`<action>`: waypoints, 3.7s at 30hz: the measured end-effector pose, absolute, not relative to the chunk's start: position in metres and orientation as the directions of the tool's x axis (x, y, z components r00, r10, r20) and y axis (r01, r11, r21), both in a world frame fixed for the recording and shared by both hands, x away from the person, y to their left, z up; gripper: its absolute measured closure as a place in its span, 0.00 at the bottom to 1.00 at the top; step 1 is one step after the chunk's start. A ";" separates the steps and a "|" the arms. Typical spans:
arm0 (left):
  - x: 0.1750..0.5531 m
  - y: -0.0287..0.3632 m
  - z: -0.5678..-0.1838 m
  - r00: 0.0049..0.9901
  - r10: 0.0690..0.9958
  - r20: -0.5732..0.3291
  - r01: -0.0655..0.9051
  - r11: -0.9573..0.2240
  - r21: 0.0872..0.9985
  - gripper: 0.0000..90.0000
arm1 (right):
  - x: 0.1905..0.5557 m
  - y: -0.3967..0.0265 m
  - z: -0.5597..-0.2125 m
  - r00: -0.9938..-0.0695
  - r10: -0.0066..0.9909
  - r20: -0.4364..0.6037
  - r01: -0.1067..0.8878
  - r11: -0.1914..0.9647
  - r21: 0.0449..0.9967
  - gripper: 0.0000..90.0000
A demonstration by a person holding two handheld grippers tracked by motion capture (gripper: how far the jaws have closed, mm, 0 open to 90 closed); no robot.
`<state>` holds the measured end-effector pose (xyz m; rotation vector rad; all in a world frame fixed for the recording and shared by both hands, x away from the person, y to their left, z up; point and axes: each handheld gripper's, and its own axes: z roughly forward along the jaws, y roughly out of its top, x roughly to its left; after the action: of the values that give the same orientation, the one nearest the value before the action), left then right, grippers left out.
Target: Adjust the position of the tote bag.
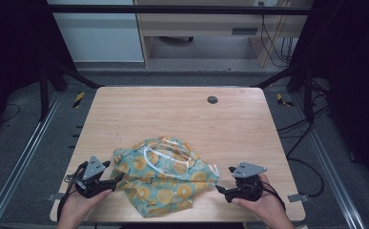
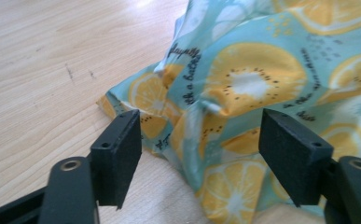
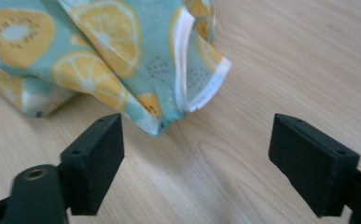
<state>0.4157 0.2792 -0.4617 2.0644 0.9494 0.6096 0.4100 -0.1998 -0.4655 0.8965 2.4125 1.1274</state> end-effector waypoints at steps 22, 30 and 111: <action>0.416 0.271 -0.461 0.625 0.774 0.101 0.414 -0.439 0.798 0.31 | 0.457 -0.135 -0.435 -0.831 0.553 0.050 0.363 0.472 0.803 0.99; 0.413 0.270 -0.452 0.620 0.781 0.075 0.402 -0.399 0.825 0.32 | 0.435 -0.143 -0.420 -0.860 0.510 -0.011 0.257 0.452 0.854 1.00; 0.460 0.223 -0.378 0.617 0.776 0.132 0.302 -0.388 0.871 1.00 | 0.414 -0.147 -0.432 -0.858 0.509 -0.070 0.215 0.479 0.851 1.00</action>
<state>0.4604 0.2231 -0.3782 1.9598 0.8524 0.6794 0.4141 -0.1470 -0.4324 0.6123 2.4163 1.3250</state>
